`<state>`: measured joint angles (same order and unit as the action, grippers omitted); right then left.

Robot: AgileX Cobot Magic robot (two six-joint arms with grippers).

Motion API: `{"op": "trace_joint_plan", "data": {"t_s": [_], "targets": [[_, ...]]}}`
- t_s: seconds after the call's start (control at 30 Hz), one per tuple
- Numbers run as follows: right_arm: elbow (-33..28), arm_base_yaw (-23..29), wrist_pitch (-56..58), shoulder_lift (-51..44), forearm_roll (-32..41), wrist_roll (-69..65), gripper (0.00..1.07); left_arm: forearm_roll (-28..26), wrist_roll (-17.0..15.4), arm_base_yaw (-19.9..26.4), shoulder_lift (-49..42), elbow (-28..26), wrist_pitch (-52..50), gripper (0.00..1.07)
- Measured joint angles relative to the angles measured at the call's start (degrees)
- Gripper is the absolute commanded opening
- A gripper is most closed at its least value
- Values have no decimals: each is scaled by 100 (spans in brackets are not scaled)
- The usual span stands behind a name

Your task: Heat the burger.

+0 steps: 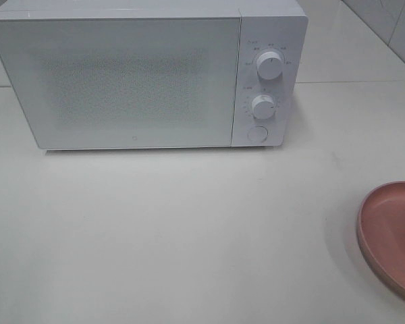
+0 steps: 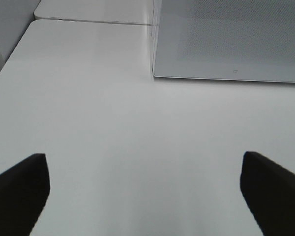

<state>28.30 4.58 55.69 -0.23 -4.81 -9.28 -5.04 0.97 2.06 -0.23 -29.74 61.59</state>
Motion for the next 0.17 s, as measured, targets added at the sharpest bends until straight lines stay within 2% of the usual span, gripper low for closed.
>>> {"op": "trace_joint_plan", "data": {"t_s": [0.17], "targets": [[0,0,0,0,0,0,76,0,0,0,0,0,0,98]]}}
